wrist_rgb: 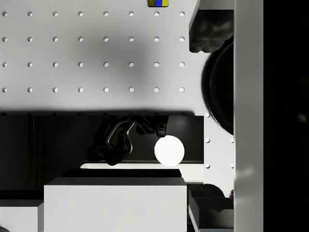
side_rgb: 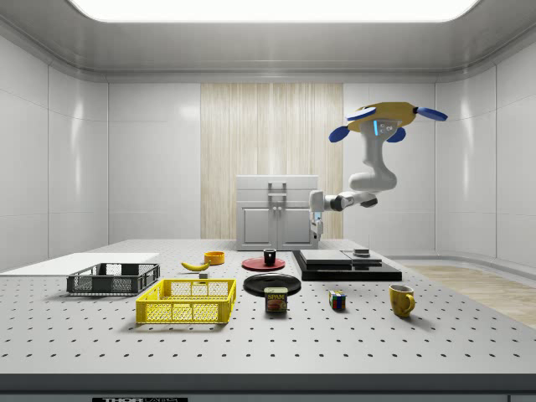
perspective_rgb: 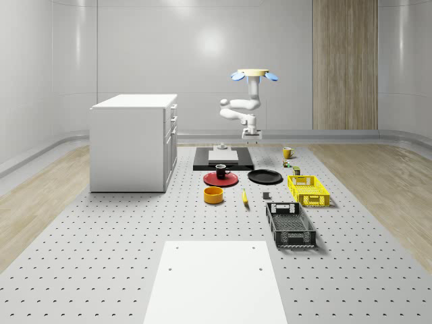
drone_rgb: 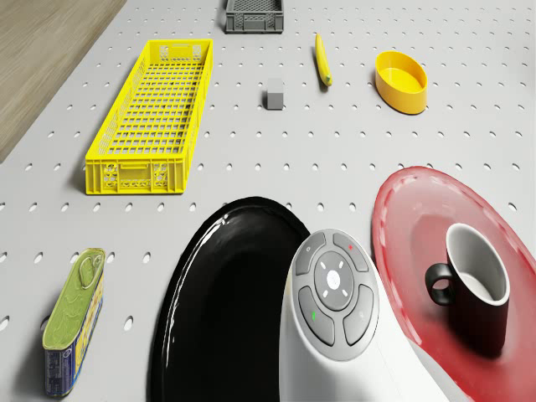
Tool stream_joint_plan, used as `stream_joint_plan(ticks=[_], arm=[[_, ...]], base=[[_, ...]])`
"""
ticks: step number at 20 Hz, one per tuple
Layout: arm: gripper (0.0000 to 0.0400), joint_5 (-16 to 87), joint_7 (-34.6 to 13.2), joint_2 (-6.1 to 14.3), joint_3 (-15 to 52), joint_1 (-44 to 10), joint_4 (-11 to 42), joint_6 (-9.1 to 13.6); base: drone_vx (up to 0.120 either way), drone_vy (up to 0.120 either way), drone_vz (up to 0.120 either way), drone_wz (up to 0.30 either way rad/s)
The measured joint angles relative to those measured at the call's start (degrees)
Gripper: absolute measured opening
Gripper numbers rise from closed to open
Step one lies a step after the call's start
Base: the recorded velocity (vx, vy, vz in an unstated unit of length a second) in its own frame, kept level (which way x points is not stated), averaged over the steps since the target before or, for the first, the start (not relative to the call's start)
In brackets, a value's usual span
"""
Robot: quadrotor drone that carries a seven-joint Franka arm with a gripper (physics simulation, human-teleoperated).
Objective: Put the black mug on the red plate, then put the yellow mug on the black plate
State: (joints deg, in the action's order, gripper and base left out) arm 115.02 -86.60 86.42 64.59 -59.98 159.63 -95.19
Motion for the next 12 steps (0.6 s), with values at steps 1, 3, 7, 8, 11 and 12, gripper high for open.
stream_joint_plan(ticks=[1,3,7,8,11,12], arm=[[0.0400,0.00,0.00,-0.01,0.00,0.00,0.00,0.00],[0.0400,0.01,0.01,-0.02,0.00,0.01,0.00,0.01],[0.0400,0.02,0.01,-0.04,-0.01,0.02,0.00,0.03],[0.0400,0.02,0.02,-0.04,-0.01,0.02,0.00,0.04],[0.0400,0.02,0.02,-0.05,-0.01,0.03,0.00,0.05],[0.0400,0.03,0.02,-0.06,-0.01,0.03,0.00,0.06]], base=[[-0.120,0.120,0.000,0.000],[-0.120,0.120,0.000,0.000],[-0.120,0.120,0.000,0.000],[-0.120,0.120,0.000,0.000],[-0.120,0.120,0.000,0.000],[-0.120,0.120,0.000,0.000]])
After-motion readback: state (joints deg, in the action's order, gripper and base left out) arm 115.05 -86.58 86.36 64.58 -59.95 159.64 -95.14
